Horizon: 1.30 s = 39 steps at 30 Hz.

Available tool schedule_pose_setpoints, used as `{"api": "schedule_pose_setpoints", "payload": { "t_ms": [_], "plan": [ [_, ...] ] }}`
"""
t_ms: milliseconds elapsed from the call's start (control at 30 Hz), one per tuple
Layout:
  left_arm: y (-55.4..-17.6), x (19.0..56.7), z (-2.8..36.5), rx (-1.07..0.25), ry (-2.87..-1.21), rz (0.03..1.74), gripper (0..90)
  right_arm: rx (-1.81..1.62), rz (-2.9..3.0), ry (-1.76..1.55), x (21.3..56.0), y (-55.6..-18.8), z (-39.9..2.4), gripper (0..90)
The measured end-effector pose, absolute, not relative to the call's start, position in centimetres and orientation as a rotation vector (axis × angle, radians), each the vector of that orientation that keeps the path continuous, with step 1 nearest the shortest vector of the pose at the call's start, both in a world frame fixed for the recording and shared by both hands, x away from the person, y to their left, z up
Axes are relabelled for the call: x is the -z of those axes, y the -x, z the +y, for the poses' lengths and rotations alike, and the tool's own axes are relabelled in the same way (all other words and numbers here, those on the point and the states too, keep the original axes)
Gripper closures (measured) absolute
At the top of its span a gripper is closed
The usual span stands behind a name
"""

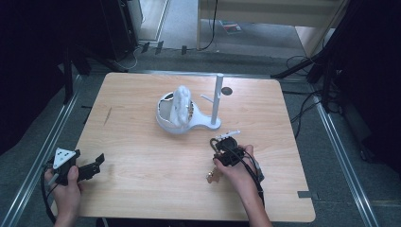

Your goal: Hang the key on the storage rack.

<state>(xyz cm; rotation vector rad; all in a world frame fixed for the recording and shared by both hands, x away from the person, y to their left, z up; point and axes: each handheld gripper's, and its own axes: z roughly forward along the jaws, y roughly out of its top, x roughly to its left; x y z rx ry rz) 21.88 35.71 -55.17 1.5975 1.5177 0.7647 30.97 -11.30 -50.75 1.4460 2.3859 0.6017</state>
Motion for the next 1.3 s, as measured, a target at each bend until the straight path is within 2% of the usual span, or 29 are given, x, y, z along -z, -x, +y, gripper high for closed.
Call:
{"api": "schedule_pose_setpoints", "payload": {
  "t_ms": [300,533,1033,1300],
  "plan": [
    [-21.9,55.2,35.7,-0.762,-1.600,1.518,7.0,-0.560,2.395,-1.497,51.7,-31.2,-11.1,57.0],
    [-21.9,55.2,35.7,-0.763,-1.600,1.518,7.0,-0.566,2.389,-1.518,51.8,-30.9,-11.0,67.0],
    [-21.9,55.2,35.7,-0.757,-1.601,1.521,7.0,-0.621,2.337,-1.492,52.0,-30.6,-11.4,69.5],
    [-21.9,55.2,35.7,-0.756,-1.598,1.522,7.0,-0.715,2.283,-1.472,51.0,-30.1,-11.7,69.7]
  ]
}}
